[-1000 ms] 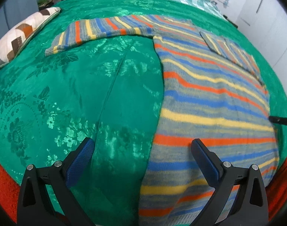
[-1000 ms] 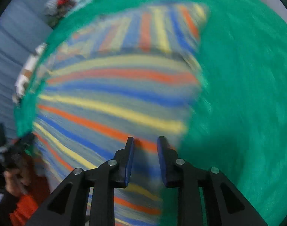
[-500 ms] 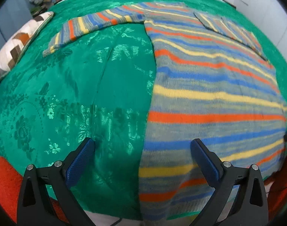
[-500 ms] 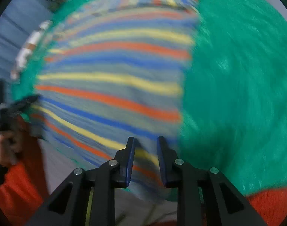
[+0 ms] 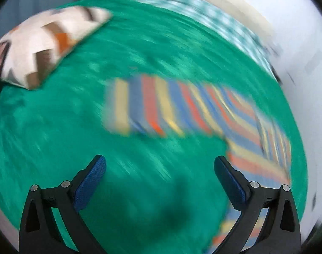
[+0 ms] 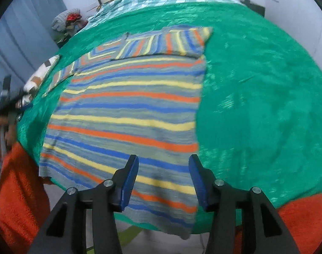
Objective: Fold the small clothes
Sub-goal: 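Grasp the other sleeve with the left gripper and fold it across the body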
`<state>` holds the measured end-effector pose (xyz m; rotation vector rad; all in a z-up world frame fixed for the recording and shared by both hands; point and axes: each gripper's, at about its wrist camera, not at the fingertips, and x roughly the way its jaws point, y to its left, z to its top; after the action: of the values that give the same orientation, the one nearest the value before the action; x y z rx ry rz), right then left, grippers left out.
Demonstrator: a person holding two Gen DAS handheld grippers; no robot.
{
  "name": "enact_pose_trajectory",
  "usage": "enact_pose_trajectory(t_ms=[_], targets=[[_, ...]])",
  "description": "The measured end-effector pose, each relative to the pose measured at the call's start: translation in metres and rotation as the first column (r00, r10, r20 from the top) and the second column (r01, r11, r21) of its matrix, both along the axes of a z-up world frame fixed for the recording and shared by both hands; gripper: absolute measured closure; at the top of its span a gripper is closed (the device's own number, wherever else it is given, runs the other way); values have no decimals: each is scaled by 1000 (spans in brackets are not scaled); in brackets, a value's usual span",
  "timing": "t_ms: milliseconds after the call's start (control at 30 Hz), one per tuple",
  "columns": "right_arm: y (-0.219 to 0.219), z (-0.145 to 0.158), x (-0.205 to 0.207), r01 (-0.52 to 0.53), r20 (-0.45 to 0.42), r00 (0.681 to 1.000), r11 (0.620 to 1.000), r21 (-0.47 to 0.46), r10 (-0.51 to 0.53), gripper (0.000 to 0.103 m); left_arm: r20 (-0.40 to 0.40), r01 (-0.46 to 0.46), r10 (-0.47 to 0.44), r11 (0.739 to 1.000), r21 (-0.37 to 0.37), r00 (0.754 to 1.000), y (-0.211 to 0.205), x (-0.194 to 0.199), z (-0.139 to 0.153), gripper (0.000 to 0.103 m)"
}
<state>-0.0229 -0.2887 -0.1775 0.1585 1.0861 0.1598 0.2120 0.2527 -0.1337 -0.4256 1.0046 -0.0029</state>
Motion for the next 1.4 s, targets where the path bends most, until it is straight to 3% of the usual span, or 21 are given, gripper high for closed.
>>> enact_pose_trajectory(t_ms=[100, 167, 300, 333, 367, 400, 467, 567, 667, 733, 833, 900, 1033, 1067, 1100, 1133, 1167, 1200, 1267, 1333, 1400], targets=[[6, -11, -3, -23, -22, 999, 1000, -17, 23, 54, -109, -121, 110, 987, -104, 988, 60, 43, -25, 8], [13, -17, 0, -38, -31, 999, 999, -29, 37, 54, -159, -148, 126, 980, -135, 979, 75, 59, -40, 27], [17, -21, 5, -37, -44, 998, 999, -34, 35, 54, -171, -141, 105, 968, -209, 980, 74, 77, -62, 31], [17, -23, 6, -33, -51, 998, 999, -34, 31, 54, -151, -120, 86, 964, -238, 985, 70, 81, -66, 42], [16, -24, 7, -27, -56, 998, 999, -31, 26, 54, -150, -107, 69, 959, -263, 986, 66, 82, -68, 79], [13, -24, 7, -21, -57, 998, 999, -27, 20, 54, -163, -102, 59, 956, -276, 985, 63, 84, -70, 102], [9, -24, 7, -7, -53, 999, 1000, -17, 6, 54, -164, -97, 59, 968, -233, 985, 56, 86, -64, 101], [4, -20, 5, 11, -29, 1000, 1000, 5, -11, 54, -80, -45, 33, 987, -157, 996, 39, 87, -26, 101], [-1, -17, 2, 21, -5, 1000, 999, 24, -21, 54, 13, 71, -71, 997, -38, 997, 1, 91, 26, 101], [-3, -15, 2, 23, 5, 1000, 999, 39, -23, 54, 56, 167, -169, 985, 34, 984, -39, 98, 55, 101], [-3, -14, 2, 20, 13, 1000, 998, 55, -21, 54, 105, 332, -341, 938, 96, 934, -125, 103, 92, 101], [-3, -13, 0, 17, 19, 1000, 998, 60, -18, 54, 113, 424, -435, 899, 106, 894, -179, 105, 99, 101], [-6, -11, -4, 25, 32, 999, 997, 74, -27, 54, 83, 566, -580, 811, 150, 810, -271, 92, 83, 101], [-7, -11, -4, 28, 34, 999, 997, 77, -31, 54, 55, 607, -621, 779, 157, 782, -300, 93, 69, 99], [-8, -11, -4, 33, 36, 999, 996, 80, -36, 54, 27, 634, -645, 758, 154, 764, -319, 95, 58, 94], [-9, -10, -4, 37, 37, 998, 996, 84, -41, 54, -12, 658, -664, 738, 153, 748, -336, 89, 41, 78], [-11, -10, -4, 41, 39, 998, 995, 88, -45, 54, -66, 678, -677, 718, 156, 733, -352, 84, 22, 50], [-12, -10, -4, 45, 41, 998, 995, 92, -49, 54, -100, 692, -686, 703, 167, 721, -361, 76, 7, 41], [-14, -10, -5, 52, 42, 997, 993, 102, -57, 54, -92, 703, -700, 690, 173, 708, -362, 64, 1, 37], [-16, -10, -7, 58, 47, 997, 992, 115, -64, 54, -58, 702, -701, 701, 129, 711, -343, 53, 7, 36], [-19, -11, -7, 67, 43, 996, 989, 130, -73, 54, 10, 639, -643, 763, 102, 766, -302, 48, 21, 28]])
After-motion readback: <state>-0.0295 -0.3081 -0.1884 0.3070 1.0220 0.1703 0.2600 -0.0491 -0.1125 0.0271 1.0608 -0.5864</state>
